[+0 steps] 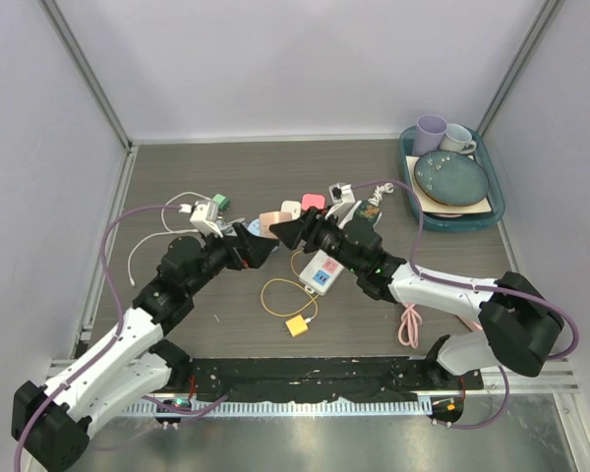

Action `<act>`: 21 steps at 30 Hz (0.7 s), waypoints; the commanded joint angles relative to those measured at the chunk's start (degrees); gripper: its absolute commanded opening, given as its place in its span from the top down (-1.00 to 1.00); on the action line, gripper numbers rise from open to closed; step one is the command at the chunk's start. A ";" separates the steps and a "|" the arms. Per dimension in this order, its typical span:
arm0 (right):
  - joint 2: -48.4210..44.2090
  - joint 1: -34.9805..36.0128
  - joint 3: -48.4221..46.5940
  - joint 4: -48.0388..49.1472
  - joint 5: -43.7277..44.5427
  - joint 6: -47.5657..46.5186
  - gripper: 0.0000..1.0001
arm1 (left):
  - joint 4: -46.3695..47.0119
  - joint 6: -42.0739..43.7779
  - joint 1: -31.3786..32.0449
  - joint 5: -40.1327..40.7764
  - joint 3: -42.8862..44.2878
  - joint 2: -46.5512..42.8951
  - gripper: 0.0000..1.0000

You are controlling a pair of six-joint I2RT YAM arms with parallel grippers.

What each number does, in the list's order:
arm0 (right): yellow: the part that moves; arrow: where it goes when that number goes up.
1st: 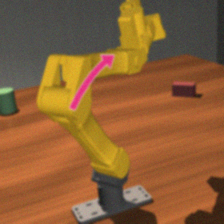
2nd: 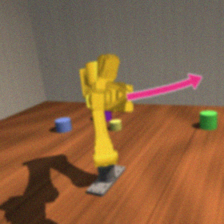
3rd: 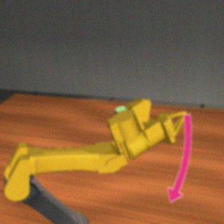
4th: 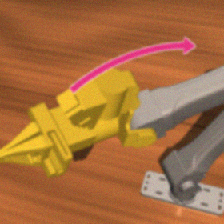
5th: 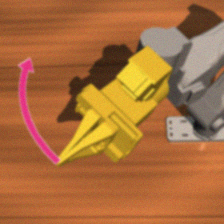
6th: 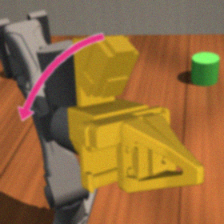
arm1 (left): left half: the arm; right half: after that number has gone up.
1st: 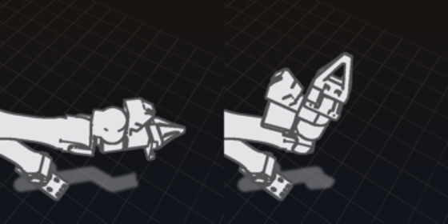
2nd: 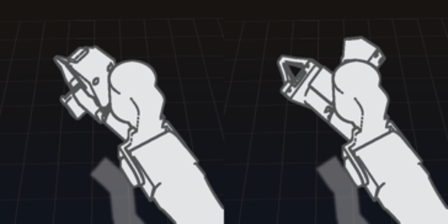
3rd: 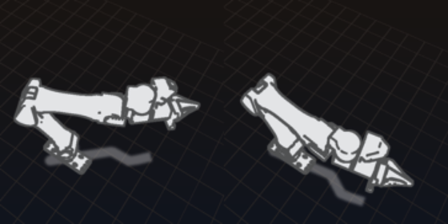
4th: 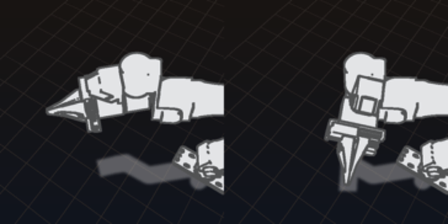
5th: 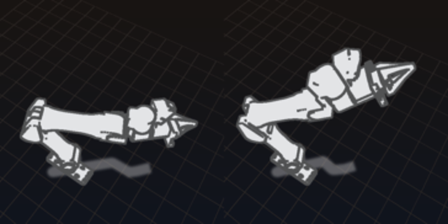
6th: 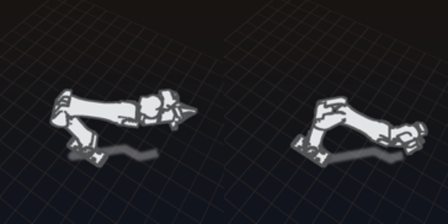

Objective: Insert the plug
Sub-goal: Pick up the plug from the center of the board.

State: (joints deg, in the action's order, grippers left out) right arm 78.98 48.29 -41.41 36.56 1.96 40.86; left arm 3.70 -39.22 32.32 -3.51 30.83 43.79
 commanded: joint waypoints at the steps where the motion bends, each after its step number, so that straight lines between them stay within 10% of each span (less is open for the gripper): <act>1: -2.95 1.10 0.10 6.07 3.31 3.87 0.99 | 6.23 0.20 3.10 -0.10 2.04 1.38 -0.99; 21: -2.52 5.41 1.76 7.12 10.17 9.31 0.98 | 10.79 0.02 9.52 16.69 1.60 4.37 -0.99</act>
State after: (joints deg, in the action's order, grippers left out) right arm 78.35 52.03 -40.45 38.83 9.28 46.39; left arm 6.87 -38.63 41.10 8.82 31.83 48.88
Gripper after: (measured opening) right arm 0.634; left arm 0.994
